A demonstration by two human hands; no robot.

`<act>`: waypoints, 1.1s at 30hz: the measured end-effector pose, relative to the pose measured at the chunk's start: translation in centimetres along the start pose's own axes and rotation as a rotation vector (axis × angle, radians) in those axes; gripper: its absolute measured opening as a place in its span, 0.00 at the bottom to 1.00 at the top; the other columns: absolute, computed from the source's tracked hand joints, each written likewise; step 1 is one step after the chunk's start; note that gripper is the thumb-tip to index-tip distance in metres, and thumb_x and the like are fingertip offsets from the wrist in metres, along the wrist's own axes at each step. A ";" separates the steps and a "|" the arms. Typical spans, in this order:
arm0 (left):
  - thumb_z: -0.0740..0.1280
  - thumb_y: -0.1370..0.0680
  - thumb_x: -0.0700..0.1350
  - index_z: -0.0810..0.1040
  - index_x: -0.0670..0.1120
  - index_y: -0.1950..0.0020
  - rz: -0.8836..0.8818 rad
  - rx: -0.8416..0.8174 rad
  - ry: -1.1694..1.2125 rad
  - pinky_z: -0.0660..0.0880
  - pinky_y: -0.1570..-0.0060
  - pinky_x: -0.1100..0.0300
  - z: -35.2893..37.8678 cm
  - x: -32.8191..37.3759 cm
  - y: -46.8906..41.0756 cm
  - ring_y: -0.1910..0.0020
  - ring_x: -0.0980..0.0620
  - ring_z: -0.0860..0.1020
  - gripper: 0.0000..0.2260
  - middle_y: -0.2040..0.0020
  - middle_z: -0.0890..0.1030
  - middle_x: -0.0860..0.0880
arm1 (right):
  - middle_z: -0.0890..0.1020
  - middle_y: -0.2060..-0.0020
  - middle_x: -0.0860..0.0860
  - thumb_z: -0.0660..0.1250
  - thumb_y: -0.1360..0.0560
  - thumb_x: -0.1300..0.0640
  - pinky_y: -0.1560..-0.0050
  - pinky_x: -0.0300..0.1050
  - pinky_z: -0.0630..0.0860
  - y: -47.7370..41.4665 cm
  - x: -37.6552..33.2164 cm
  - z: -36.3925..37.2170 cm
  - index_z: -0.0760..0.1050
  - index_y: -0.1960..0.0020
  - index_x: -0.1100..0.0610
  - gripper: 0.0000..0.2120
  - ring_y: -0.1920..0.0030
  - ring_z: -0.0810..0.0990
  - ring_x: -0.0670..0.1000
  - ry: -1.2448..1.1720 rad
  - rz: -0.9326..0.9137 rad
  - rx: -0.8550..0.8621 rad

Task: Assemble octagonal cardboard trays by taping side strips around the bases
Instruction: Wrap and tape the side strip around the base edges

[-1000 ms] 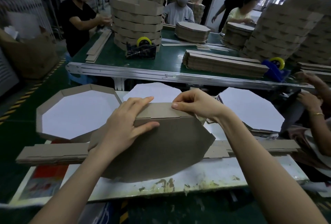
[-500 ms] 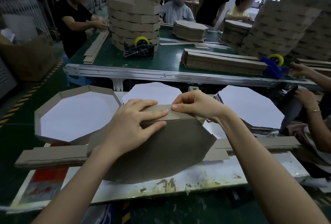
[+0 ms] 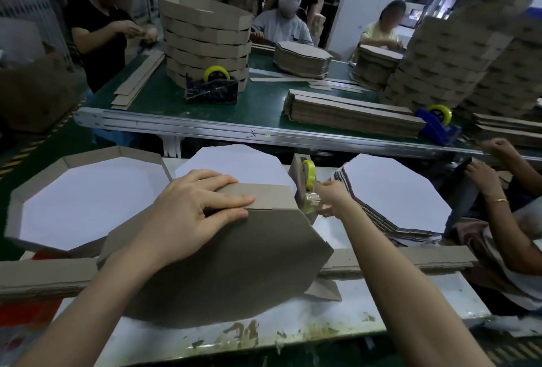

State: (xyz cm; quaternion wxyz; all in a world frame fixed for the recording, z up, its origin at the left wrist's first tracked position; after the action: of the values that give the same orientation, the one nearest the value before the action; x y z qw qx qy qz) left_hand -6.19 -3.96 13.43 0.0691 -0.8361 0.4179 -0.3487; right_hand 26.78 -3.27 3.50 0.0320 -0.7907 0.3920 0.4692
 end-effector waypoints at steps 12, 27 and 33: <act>0.58 0.30 0.70 0.69 0.81 0.46 -0.093 -0.053 0.021 0.67 0.38 0.61 0.8 -1.0 -2.4 0.37 0.68 0.67 0.13 0.41 0.70 0.74 | 0.78 0.55 0.59 0.62 0.22 0.64 0.45 0.57 0.81 -10.6 4.1 1.9 0.70 0.53 0.64 0.03 0.47 0.82 0.61 0.272 0.110 -0.010; 0.59 0.31 0.70 0.75 0.76 0.48 -0.091 0.001 0.017 0.70 0.39 0.57 1.2 -1.4 -3.9 0.38 0.67 0.69 0.14 0.41 0.76 0.70 | 0.79 0.59 0.57 0.65 0.20 0.57 0.59 0.44 0.78 -14.2 6.2 3.3 0.74 0.43 0.66 0.12 0.63 0.79 0.52 -0.422 0.335 0.086; 0.59 0.32 0.70 0.76 0.76 0.49 -0.094 0.007 0.032 0.70 0.42 0.63 1.1 -1.6 -4.0 0.40 0.69 0.69 0.13 0.43 0.74 0.73 | 0.79 0.61 0.54 0.64 0.22 0.58 0.69 0.41 0.73 -11.9 7.7 3.3 0.75 0.46 0.62 0.08 0.65 0.78 0.51 -0.731 0.340 0.273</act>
State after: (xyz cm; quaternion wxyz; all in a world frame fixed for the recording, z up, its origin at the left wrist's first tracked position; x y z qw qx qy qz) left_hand -3.56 -0.38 13.38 0.0488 -0.8489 0.3780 -0.3662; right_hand 34.07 1.76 -8.06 0.1955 -0.4847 0.5384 0.6611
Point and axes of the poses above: each hand's wrist, its own y-axis away from the middle knuckle, its own z-axis out of the palm, x = y × z, the point moved 5 cm from there along -y, towards the middle knuckle
